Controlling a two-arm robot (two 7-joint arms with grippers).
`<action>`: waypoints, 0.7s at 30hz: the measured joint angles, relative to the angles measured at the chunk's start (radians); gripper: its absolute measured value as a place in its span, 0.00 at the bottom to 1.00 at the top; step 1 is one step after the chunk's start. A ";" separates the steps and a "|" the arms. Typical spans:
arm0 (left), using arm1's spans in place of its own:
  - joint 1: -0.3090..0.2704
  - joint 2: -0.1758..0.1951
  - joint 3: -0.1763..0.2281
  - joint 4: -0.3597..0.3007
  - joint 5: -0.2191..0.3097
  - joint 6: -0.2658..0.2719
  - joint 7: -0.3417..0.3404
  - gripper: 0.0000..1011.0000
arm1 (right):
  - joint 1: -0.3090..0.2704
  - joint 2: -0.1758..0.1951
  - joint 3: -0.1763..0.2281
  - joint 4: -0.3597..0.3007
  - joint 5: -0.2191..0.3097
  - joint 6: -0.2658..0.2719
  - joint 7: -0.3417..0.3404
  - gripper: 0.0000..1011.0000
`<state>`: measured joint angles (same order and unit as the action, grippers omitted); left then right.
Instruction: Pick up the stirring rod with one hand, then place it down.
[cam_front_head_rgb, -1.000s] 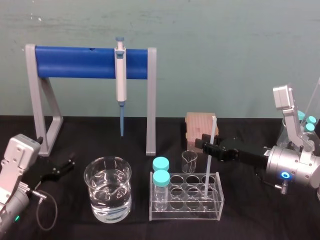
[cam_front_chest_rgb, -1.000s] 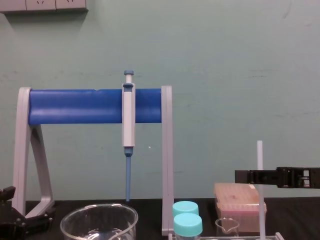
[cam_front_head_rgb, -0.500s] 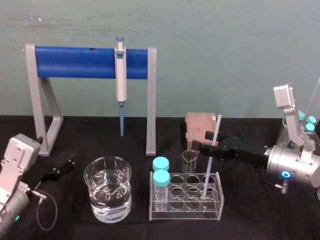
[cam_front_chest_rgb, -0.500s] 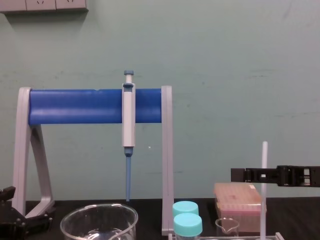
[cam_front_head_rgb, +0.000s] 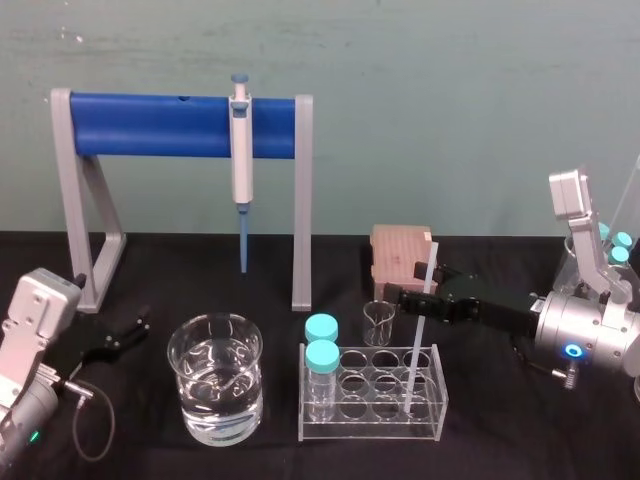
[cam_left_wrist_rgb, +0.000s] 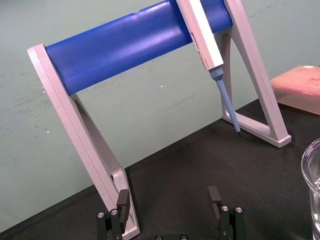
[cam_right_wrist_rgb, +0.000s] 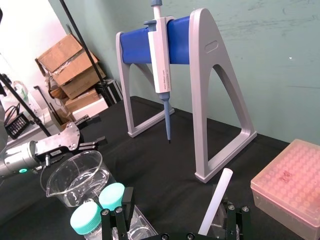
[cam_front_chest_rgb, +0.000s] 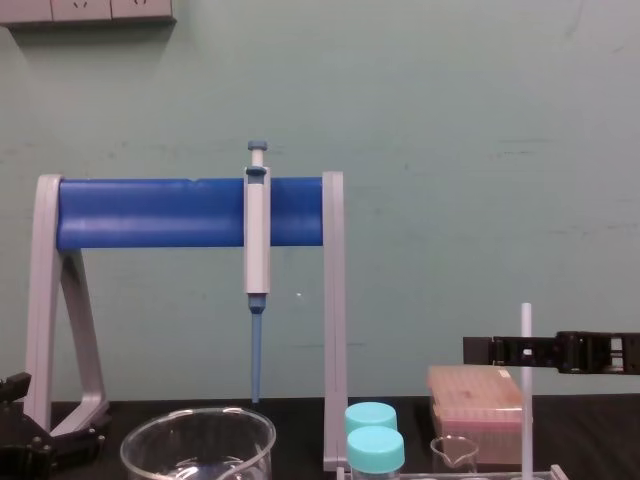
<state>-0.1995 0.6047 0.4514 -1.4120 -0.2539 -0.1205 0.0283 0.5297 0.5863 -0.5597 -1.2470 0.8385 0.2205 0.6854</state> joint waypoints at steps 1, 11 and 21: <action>0.000 0.000 0.000 0.000 0.000 0.000 0.000 0.99 | 0.000 0.000 0.000 -0.001 0.000 0.000 0.000 0.99; 0.000 0.000 0.000 0.000 0.000 0.000 0.000 0.99 | -0.021 0.021 0.030 -0.028 0.012 -0.015 -0.025 0.99; 0.000 0.000 0.000 0.000 0.000 0.000 0.000 0.99 | -0.061 0.041 0.066 -0.059 0.027 -0.029 -0.063 0.99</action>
<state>-0.1995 0.6047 0.4514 -1.4120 -0.2539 -0.1205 0.0283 0.4682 0.6275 -0.4940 -1.3060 0.8652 0.1910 0.6222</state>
